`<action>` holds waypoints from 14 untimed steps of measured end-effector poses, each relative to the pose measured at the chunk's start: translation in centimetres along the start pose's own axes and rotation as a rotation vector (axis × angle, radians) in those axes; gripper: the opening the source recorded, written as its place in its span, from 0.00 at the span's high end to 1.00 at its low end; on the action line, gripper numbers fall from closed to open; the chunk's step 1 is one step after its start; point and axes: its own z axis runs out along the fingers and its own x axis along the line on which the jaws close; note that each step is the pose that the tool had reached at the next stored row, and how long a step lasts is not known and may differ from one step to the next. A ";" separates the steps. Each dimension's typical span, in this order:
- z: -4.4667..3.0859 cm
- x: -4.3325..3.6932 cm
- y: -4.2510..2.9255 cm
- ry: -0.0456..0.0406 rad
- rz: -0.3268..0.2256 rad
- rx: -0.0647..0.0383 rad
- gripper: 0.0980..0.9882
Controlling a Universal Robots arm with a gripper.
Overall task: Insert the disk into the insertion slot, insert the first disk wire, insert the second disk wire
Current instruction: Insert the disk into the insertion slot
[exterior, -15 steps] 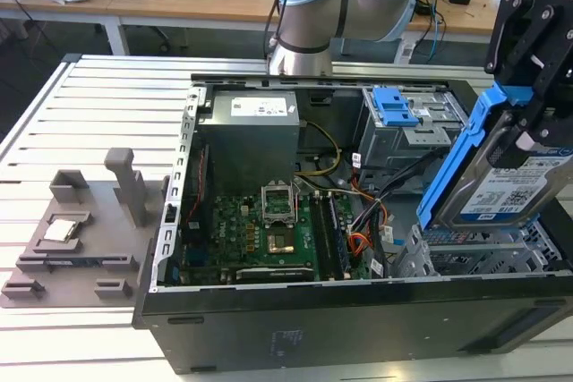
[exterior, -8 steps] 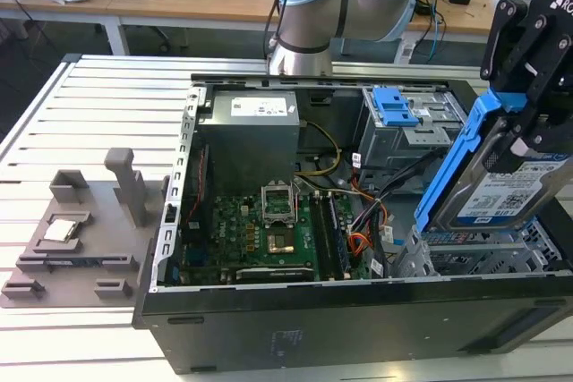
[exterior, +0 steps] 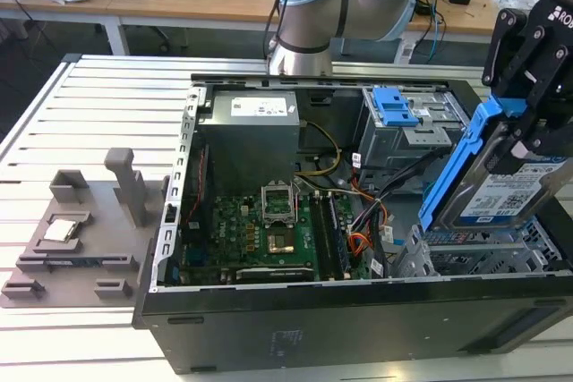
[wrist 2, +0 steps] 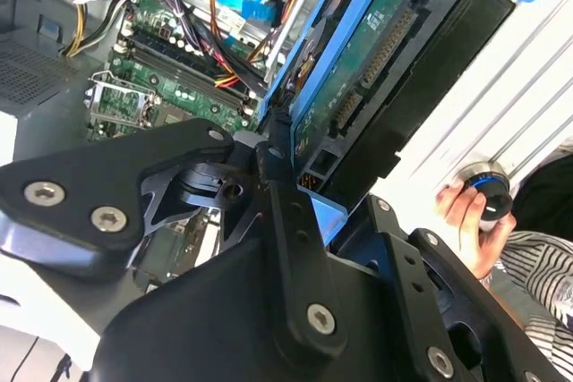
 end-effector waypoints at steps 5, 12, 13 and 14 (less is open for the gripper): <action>0.80 -0.01 -0.27 0.0016 0.000 0.000 0.70; 1.48 -0.02 -0.44 0.0019 0.000 0.000 0.70; 1.56 -0.02 -0.44 0.0021 0.000 0.000 0.70; 1.76 -0.03 -0.47 0.0021 0.000 0.000 0.70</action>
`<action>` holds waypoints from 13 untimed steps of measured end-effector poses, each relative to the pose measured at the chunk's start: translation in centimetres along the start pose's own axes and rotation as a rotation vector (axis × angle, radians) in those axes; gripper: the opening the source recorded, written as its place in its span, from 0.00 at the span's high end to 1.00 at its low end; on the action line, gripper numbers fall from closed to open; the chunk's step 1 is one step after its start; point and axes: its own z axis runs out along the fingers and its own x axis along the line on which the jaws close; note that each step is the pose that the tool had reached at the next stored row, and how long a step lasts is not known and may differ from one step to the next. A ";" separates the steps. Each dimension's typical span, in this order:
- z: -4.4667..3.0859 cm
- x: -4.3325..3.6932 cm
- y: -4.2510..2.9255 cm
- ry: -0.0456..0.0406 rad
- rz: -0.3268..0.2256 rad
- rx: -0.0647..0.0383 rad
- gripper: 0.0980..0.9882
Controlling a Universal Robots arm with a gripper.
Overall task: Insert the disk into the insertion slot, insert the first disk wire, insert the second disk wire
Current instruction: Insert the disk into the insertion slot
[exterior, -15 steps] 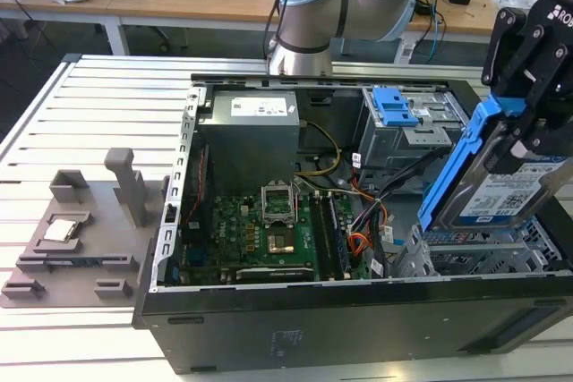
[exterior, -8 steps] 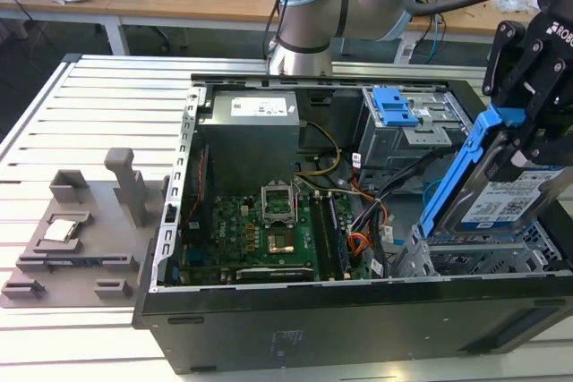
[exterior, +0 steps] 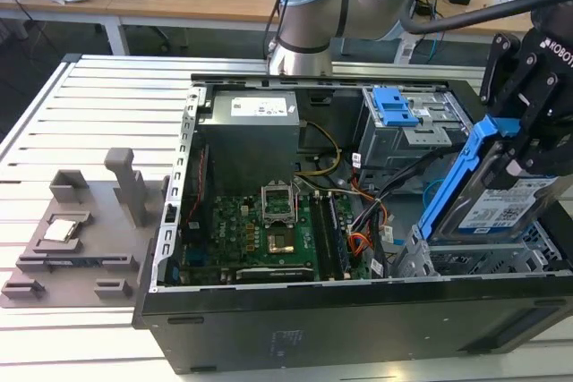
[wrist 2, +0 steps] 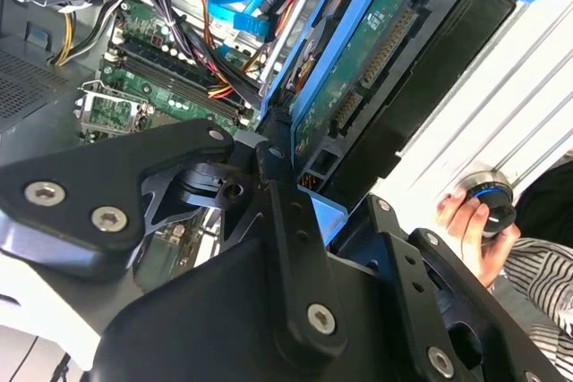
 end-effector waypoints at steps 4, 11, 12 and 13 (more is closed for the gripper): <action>0.70 -0.01 -0.03 0.0001 0.000 0.000 0.70; 1.76 -0.02 -0.07 0.0001 0.000 0.000 0.70; 1.80 -0.02 -0.07 0.0001 0.000 0.000 0.70; 1.86 -0.02 -0.08 0.0001 0.000 0.000 0.70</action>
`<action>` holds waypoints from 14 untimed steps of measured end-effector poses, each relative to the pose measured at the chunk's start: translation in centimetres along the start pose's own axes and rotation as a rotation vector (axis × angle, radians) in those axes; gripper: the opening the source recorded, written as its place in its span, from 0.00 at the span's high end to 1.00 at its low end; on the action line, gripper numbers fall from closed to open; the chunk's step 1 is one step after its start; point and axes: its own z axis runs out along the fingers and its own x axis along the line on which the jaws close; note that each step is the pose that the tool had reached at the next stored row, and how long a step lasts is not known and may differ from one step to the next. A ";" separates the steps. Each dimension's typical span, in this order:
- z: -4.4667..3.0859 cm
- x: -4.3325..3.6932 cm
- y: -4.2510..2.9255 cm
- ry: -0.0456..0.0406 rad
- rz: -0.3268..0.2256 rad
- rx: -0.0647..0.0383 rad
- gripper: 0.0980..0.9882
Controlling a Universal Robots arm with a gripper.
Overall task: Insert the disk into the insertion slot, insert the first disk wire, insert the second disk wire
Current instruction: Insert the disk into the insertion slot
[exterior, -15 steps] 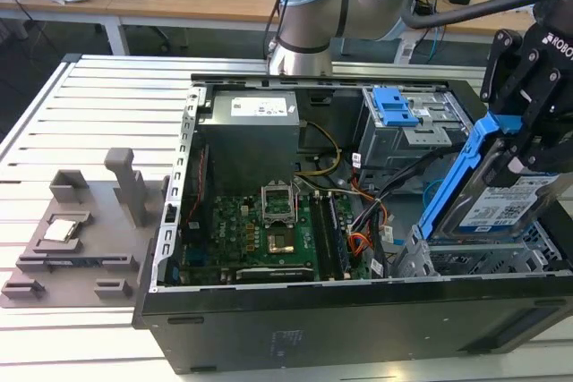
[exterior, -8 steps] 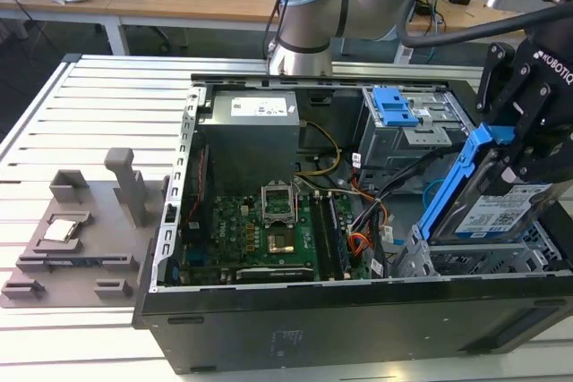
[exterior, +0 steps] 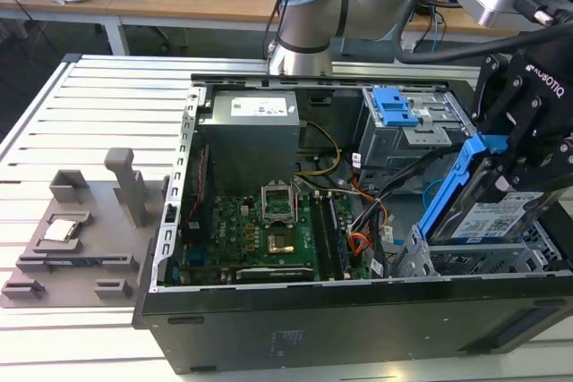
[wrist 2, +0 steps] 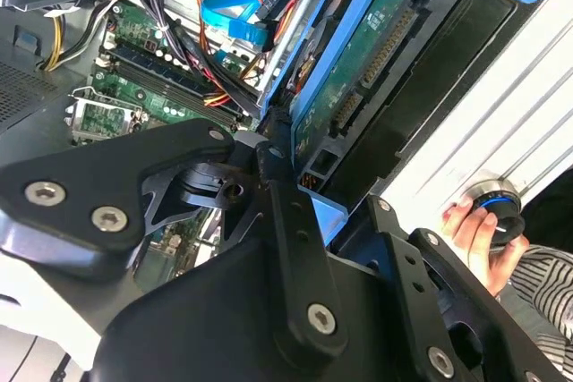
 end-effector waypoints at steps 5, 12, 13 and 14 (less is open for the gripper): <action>0.42 0.00 -0.01 0.0000 0.000 0.000 0.70; 0.92 -0.01 -0.04 -0.0001 0.000 0.000 0.70; 0.97 -0.01 -0.03 0.0000 0.000 0.000 0.70; 1.06 -0.01 -0.04 0.0000 0.000 0.000 0.70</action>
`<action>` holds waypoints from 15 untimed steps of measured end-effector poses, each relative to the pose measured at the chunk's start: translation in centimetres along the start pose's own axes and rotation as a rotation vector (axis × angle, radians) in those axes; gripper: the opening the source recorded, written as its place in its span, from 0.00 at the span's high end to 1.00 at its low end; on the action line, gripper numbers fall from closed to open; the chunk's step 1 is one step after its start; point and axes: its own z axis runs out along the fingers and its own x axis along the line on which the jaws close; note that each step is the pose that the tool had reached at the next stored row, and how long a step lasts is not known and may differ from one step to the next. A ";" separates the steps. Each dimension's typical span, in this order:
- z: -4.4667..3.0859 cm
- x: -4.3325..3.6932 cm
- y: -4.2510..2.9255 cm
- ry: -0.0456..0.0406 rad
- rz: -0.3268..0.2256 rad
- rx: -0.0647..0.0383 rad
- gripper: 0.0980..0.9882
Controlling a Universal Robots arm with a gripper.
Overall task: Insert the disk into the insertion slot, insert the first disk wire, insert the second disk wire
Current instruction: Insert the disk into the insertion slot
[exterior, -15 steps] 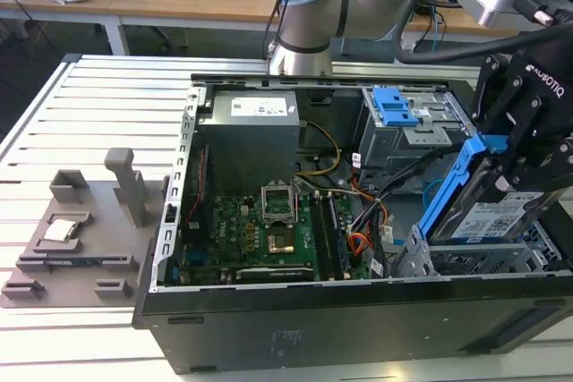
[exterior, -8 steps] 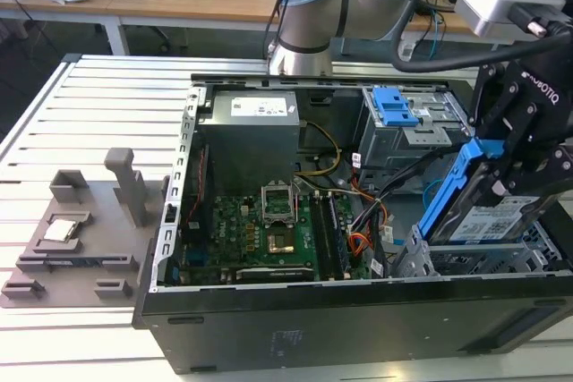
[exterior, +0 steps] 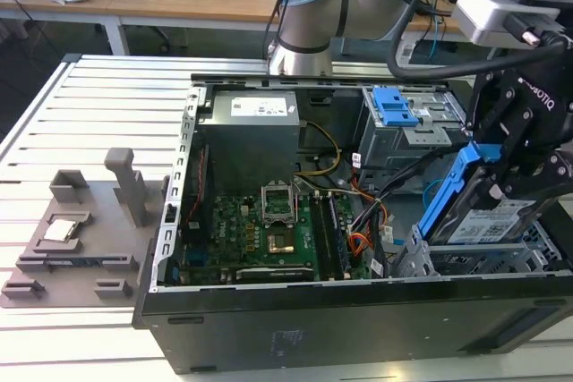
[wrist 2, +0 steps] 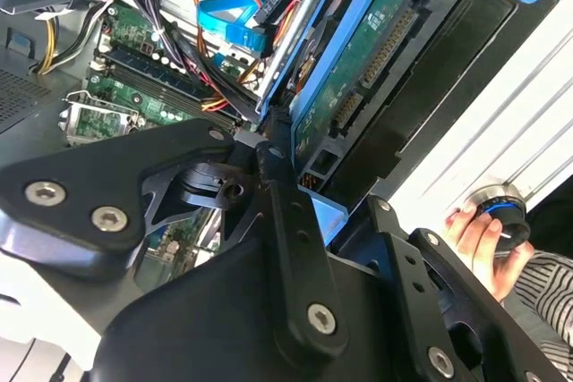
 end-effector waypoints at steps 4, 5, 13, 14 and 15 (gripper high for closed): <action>0.37 0.00 -0.01 0.0001 0.000 0.000 0.70; 0.47 0.00 -0.02 0.0000 0.000 0.000 0.70; 1.11 -0.01 -0.04 0.0000 0.000 0.000 0.70; 1.22 -0.01 -0.05 0.0000 0.000 0.000 0.70; 1.36 -0.01 -0.05 0.0000 0.000 0.000 0.70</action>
